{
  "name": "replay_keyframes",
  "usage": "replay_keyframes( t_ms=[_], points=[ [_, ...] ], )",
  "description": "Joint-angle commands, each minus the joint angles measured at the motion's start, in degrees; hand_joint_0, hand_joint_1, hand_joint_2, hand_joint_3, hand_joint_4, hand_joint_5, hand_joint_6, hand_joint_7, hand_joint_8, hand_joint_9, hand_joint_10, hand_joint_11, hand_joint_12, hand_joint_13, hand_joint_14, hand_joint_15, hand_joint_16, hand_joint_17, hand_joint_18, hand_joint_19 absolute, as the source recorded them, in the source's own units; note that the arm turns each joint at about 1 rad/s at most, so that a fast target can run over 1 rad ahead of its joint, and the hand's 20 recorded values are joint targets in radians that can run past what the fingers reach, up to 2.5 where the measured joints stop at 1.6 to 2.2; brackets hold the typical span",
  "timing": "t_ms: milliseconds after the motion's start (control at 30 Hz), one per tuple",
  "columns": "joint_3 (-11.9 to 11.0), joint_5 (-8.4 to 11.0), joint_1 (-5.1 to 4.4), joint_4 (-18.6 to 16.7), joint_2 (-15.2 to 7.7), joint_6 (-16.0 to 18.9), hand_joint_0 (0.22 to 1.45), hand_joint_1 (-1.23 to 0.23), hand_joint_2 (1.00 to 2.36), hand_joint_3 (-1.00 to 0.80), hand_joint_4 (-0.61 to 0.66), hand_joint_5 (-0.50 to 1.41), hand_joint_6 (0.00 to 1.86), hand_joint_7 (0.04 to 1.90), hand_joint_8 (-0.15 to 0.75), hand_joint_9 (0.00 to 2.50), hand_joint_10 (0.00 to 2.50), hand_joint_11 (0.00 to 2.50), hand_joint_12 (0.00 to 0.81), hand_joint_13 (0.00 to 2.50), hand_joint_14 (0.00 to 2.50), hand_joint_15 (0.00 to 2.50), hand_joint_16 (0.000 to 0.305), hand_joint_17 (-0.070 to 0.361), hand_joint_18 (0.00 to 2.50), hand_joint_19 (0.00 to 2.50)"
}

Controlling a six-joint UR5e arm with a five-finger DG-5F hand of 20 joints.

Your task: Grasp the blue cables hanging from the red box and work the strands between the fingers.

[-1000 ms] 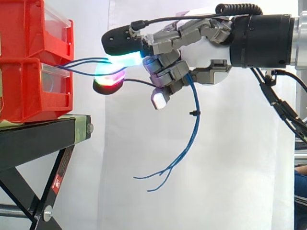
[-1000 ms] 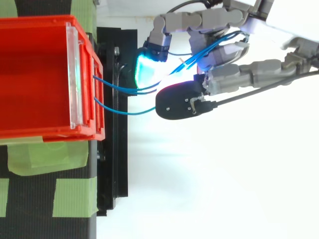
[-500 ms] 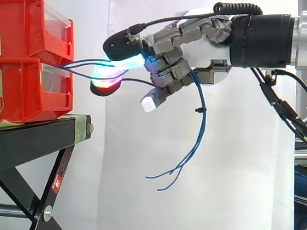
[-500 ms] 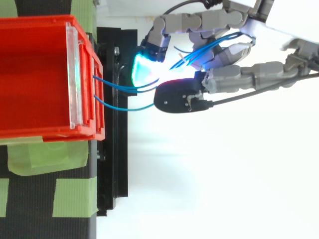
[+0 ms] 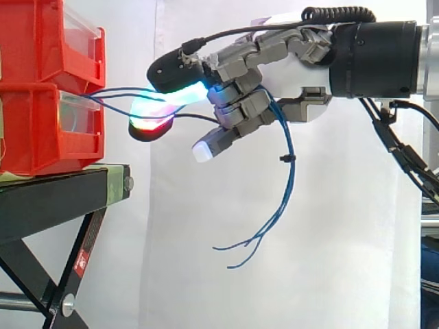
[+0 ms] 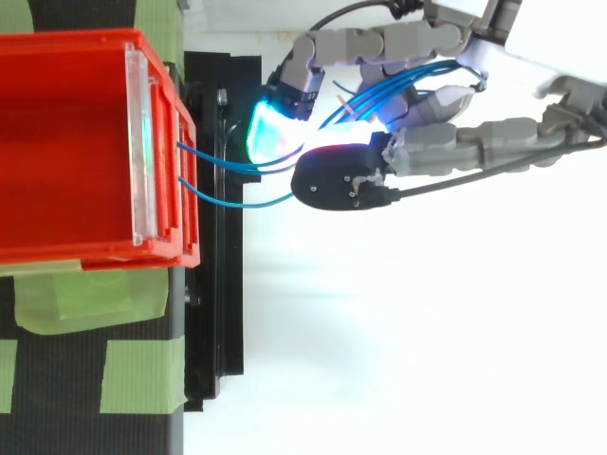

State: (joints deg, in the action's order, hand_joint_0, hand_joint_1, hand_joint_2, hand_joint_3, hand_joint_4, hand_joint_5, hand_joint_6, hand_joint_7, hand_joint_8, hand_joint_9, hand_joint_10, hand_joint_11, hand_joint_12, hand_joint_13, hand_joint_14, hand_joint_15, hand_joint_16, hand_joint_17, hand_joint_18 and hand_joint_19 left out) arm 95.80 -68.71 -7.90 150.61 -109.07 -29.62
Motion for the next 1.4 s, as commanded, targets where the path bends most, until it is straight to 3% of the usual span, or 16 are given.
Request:
replay_keyframes(
  t_ms=[0, 33, 100, 200, 267, 367, 500, 600, 700, 800, 900, 967, 1033, 1100, 1167, 1367],
  points=[
    [0.00, -0.02, -0.01, 0.03, 0.00, 0.00, 1.14, -0.69, 1.00, 0.27, 0.35, 0.62, 0.02, 1.11, 0.338, 0.85, 2.50, 2.38, 0.460, 0.73, 2.50, 1.64, 0.056, 0.126, 0.96, 0.61],
    [0.00, -0.02, -0.01, -0.05, 0.00, -0.08, 0.95, -0.68, 1.15, 0.12, 0.40, 0.61, 0.02, 1.08, 0.366, 0.83, 2.50, 2.28, 0.495, 0.76, 2.50, 1.59, 0.068, 0.152, 1.04, 0.49],
    [0.00, -0.02, -0.01, -0.05, 0.00, -0.08, 0.84, -0.68, 1.25, 0.00, 0.44, 0.59, 0.02, 1.03, 0.397, 0.81, 2.50, 2.22, 0.524, 0.76, 2.50, 1.55, 0.079, 0.177, 1.08, 0.34],
    [0.00, -0.02, -0.01, -0.05, 0.00, 0.00, 0.98, -0.72, 1.01, -0.19, 0.42, 0.50, 0.02, 0.98, 0.382, 0.75, 2.50, 2.29, 0.506, 0.70, 2.50, 1.56, 0.067, 0.151, 1.00, 0.50],
    [0.00, -0.11, -0.01, 0.12, 0.00, 0.00, 1.20, -0.68, 1.01, 0.01, 0.37, 0.53, 0.02, 0.97, 0.336, 0.80, 2.50, 2.34, 0.454, 0.65, 2.50, 1.56, 0.052, 0.116, 0.73, 0.48],
    [0.00, -0.11, -0.01, 0.03, 0.00, 0.00, 1.28, -0.68, 1.01, 0.16, 0.33, 0.60, 0.02, 0.99, 0.318, 0.86, 2.50, 2.35, 0.429, 0.66, 2.50, 1.57, 0.053, 0.119, 0.63, 0.37],
    [0.00, -0.11, -0.01, -0.05, 0.00, 0.00, 1.08, -0.72, 1.03, 0.22, 0.37, 0.60, 0.02, 0.95, 0.345, 0.86, 2.50, 2.35, 0.470, 0.70, 2.50, 1.61, 0.060, 0.136, 0.99, 0.62],
    [0.00, -0.11, -0.01, 0.12, 0.00, 0.00, 0.85, -0.70, 1.21, 0.03, 0.45, 0.57, 0.02, 0.94, 0.401, 0.81, 2.50, 2.24, 0.527, 0.71, 2.50, 1.55, 0.080, 0.180, 1.04, 0.37],
    [0.00, -0.11, -0.01, 0.12, 0.00, 0.00, 1.06, -0.71, 1.00, 0.11, 0.40, 0.53, 0.02, 0.97, 0.361, 0.76, 2.50, 2.28, 0.478, 0.61, 2.50, 1.56, 0.061, 0.137, 0.88, 0.55],
    [0.00, -0.11, -0.01, 0.12, 0.00, 0.00, 1.23, -0.69, 1.01, 0.16, 0.35, 0.56, 0.02, 0.99, 0.331, 0.79, 2.50, 2.31, 0.442, 0.57, 2.50, 1.54, 0.051, 0.116, 0.64, 0.48],
    [0.00, -0.11, -0.01, 0.12, 0.00, 0.00, 1.12, -0.71, 1.01, 0.18, 0.37, 0.57, 0.02, 0.99, 0.339, 0.81, 2.50, 2.35, 0.463, 0.63, 2.50, 1.61, 0.056, 0.126, 0.91, 0.69],
    [0.00, -0.11, -0.01, 0.12, 0.00, 0.00, 0.96, -0.72, 1.08, 0.13, 0.43, 0.57, 0.02, 0.99, 0.381, 0.78, 2.50, 2.26, 0.510, 0.66, 2.50, 1.55, 0.071, 0.160, 1.01, 0.53],
    [0.00, -0.11, -0.01, 0.12, 0.00, 0.00, 0.81, -0.67, 1.00, -0.21, 0.49, 0.55, 0.02, 1.00, 0.420, 0.76, 2.50, 2.22, 0.546, 0.64, 2.50, 1.51, 0.085, 0.191, 0.97, 0.30],
    [0.00, -0.11, -0.01, 0.12, 0.00, 0.00, 0.77, -0.63, 1.01, -0.54, 0.42, 0.52, 0.02, 1.02, 0.371, 0.73, 2.50, 2.41, 0.492, 0.54, 2.50, 1.61, 0.063, 0.141, 0.86, 0.71],
    [0.00, -0.11, -0.01, 0.12, 0.00, 0.00, 0.77, -0.63, 1.00, -0.88, 0.36, 0.51, 0.02, 1.08, 0.374, 0.72, 2.50, 2.43, 0.486, 0.54, 2.50, 1.61, 0.059, 0.133, 0.86, 0.76],
    [0.00, -0.11, -0.01, 0.12, 0.00, 0.00, 0.89, -0.72, 1.01, -0.87, 0.29, 0.52, 0.02, 1.21, 0.372, 0.68, 2.50, 2.35, 0.467, 0.56, 2.50, 1.60, 0.053, 0.120, 0.95, 0.96]
  ],
)
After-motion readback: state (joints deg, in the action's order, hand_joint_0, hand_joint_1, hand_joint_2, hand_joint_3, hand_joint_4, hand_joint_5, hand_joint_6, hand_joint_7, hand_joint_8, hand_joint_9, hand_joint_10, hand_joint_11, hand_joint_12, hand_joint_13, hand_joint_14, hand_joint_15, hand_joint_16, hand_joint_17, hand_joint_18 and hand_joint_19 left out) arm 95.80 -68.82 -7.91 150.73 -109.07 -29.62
